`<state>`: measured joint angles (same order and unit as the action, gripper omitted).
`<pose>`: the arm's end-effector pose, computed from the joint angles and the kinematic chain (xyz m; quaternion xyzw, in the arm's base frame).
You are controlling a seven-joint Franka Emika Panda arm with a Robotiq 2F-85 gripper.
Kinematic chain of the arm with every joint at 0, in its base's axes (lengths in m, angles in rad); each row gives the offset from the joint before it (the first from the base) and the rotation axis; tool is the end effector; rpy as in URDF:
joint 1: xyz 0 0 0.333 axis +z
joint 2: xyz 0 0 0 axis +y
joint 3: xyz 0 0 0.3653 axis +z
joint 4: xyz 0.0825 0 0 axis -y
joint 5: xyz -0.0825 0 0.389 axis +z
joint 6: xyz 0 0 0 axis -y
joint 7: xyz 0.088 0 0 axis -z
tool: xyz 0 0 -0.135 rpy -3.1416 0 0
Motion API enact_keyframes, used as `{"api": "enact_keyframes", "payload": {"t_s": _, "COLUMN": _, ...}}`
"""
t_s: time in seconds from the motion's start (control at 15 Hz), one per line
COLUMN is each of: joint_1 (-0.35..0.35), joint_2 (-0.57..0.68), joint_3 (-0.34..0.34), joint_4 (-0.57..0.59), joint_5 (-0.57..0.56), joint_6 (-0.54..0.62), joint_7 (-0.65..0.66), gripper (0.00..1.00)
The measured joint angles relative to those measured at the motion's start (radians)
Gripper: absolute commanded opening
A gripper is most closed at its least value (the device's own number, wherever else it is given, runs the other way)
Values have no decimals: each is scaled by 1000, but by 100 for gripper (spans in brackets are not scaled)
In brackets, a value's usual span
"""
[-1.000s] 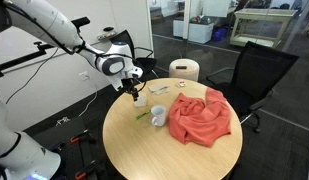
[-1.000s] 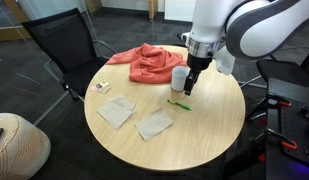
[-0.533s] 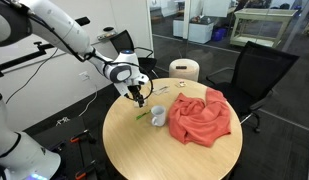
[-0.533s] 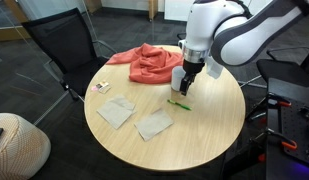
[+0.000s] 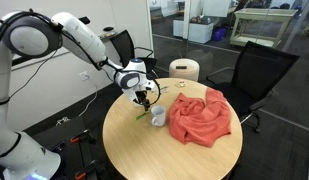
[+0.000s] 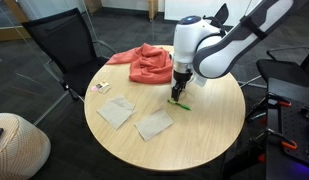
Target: Put the pen in the mug
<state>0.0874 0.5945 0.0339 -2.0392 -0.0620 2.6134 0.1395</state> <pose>0.6149 0.0753 0.1531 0.9998 0.0150 -0.0089 0.0071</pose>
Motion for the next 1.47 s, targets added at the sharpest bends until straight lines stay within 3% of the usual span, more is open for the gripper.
{"api": "enact_keyframes", "payload": {"t_s": 0.47, "joint_1": 34, "joint_2": 107, "joint_3": -17, "joint_4": 88, "joint_5": -3, "joint_6": 41, "joint_7": 0, "gripper": 100}}
{"api": "enact_keyframes", "payload": {"t_s": 1.27, "joint_1": 79, "joint_2": 192, "joint_3": -61, "joint_4": 144, "joint_5": -3, "joint_6": 85, "joint_7": 5, "gripper": 100}}
{"api": "enact_keyframes", "payload": {"t_s": 1.33, "joint_1": 79, "joint_2": 196, "joint_3": -61, "joint_4": 147, "joint_5": -3, "joint_6": 85, "joint_7": 5, "gripper": 75}}
{"api": "enact_keyframes", "payload": {"t_s": 1.4, "joint_1": 79, "joint_2": 199, "joint_3": -61, "joint_4": 150, "joint_5": -2, "joint_6": 86, "joint_7": 5, "gripper": 74}}
{"api": "enact_keyframes", "payload": {"t_s": 1.47, "joint_1": 79, "joint_2": 203, "joint_3": -62, "joint_4": 154, "joint_5": -2, "joint_6": 86, "joint_7": 5, "gripper": 66}}
